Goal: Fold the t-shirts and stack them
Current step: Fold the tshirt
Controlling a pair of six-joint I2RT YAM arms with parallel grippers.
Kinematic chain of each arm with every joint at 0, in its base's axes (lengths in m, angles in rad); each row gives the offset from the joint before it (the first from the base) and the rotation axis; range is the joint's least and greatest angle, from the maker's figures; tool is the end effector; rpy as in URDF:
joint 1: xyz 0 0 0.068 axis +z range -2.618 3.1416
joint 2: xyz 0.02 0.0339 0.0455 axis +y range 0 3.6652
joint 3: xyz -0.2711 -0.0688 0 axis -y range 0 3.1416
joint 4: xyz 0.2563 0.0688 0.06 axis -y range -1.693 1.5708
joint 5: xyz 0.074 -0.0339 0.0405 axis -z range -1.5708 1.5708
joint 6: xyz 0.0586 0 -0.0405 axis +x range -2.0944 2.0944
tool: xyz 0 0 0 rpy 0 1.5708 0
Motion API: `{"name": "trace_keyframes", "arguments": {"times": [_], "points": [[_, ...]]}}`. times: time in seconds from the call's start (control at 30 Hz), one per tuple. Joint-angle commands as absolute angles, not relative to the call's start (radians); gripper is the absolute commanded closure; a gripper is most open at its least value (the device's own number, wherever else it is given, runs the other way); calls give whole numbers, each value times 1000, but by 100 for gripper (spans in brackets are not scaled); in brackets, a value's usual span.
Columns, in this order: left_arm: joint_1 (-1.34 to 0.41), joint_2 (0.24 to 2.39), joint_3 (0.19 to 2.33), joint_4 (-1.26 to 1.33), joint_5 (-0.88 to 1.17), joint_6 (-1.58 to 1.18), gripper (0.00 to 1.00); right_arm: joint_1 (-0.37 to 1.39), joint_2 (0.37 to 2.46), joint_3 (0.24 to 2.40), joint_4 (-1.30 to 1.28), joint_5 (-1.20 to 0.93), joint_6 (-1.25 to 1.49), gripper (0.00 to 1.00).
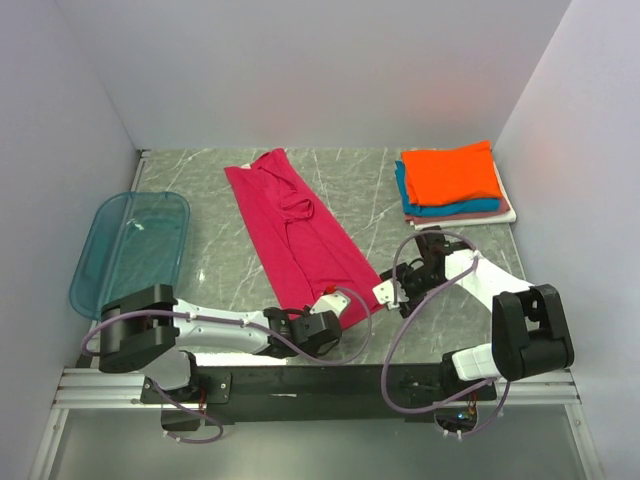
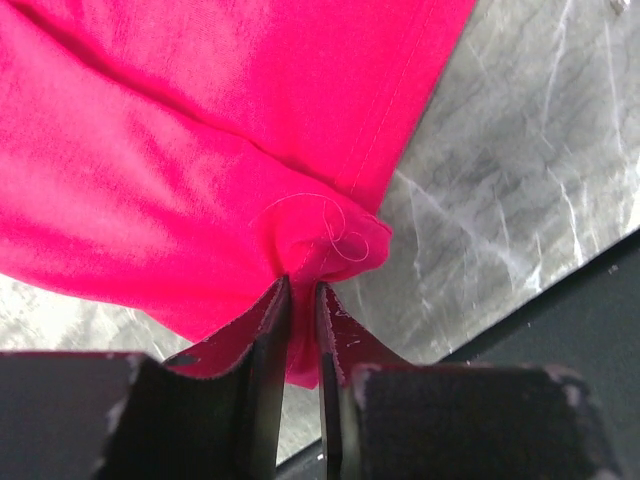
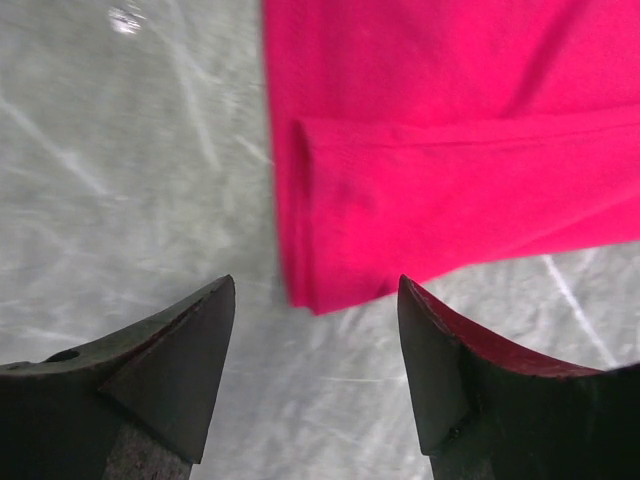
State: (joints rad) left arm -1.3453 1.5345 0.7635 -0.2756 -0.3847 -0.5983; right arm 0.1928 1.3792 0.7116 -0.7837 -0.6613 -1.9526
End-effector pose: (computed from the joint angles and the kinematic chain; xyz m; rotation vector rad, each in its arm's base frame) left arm 0.0885 -0.2875 0.1378 0.7974 2.3959 -0.2818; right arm 0.2101 0.0777 0.1487 -2.2422 1.1604 0.4357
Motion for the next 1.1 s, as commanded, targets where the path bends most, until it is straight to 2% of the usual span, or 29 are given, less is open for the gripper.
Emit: {"name": "trace_keyframes", "arguments": {"times": [0.0,0.33,0.4,0.5,0.63,0.7,0.77,0.87,1.07], "points": [[-1356,1494,723,-223,-325,-655,79,227,1376,690,-658,-612,-1924,28],[-1356,1460,649,-109,-295,-701,79,324,1371,624,-623,-572,-1930,41],[-1356,1448,628,-92,-288,-706,79,334,1371,626,-620,-563,-1907,47],[-1356,1431,606,-74,-275,-706,79,353,1379,630,-604,-522,-1882,57],[-1356,1375,568,-45,-259,-707,79,370,1374,626,-586,-494,-1847,86],[-1355,1350,543,-32,-245,-716,78,376,1364,615,-572,-482,-1838,87],[-1355,1316,516,-17,-220,-719,78,382,1356,604,-569,-483,-1818,99],[-1355,1282,491,-8,-172,-716,79,383,1318,598,-629,-503,-1816,100],[-1359,1272,466,58,29,-690,79,405,1157,614,-925,-595,-1821,100]]}}
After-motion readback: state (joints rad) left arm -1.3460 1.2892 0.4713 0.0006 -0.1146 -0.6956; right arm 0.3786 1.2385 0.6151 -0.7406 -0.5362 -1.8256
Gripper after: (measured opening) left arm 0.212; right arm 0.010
